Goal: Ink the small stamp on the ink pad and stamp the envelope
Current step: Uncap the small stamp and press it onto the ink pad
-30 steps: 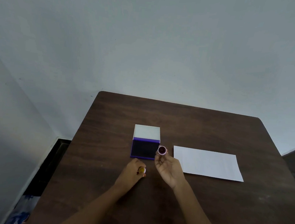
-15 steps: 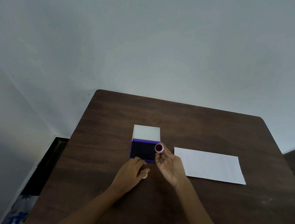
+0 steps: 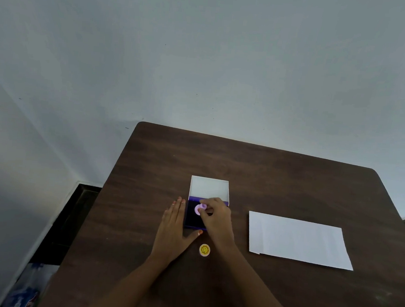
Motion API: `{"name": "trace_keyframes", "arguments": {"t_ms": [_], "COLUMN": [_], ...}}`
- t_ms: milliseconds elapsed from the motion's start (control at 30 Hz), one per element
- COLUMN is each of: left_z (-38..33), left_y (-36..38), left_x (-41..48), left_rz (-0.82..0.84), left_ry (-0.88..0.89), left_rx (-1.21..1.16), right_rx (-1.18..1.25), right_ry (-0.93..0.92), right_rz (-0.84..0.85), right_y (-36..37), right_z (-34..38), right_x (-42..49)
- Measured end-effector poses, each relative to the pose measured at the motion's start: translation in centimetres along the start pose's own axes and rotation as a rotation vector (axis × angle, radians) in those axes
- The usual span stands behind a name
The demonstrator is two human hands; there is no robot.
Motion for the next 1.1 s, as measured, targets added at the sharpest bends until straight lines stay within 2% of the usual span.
{"name": "trace_keyframes", "arguments": {"t_ms": [200, 467, 900, 1100], "left_z": [-0.1, -0.1, -0.1, 0.0], "left_y": [1.2, 1.5, 1.5, 1.4], "left_x": [0.1, 0.2, -0.1, -0.1], "left_rz": [0.003, 0.010, 0.008, 0.009], "left_ry": [0.041, 0.064, 0.060, 0.044], "left_rx": [0.150, 0.202, 0.212, 0.178], "right_rx": [-0.116, -0.206, -0.193, -0.051], "right_ry": [-0.042, 0.005, 0.007, 0.124], "right_rz": [0.063, 0.120, 0.096, 0.039], "right_y": [2.2, 3.5, 3.6, 2.4], "right_z": [0.5, -0.7, -0.9, -1.6], "right_x": [0.8, 1.0, 0.6, 0.9]}}
Point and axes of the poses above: each hand's wrist, its own x-axis towards the middle knuckle, its own y-axis out of the palm, z = x × y, the point moved 10 cm from there along x, towards the middle knuckle, and after that the axes turned 11 degrees about x, right-handed, at the moved point
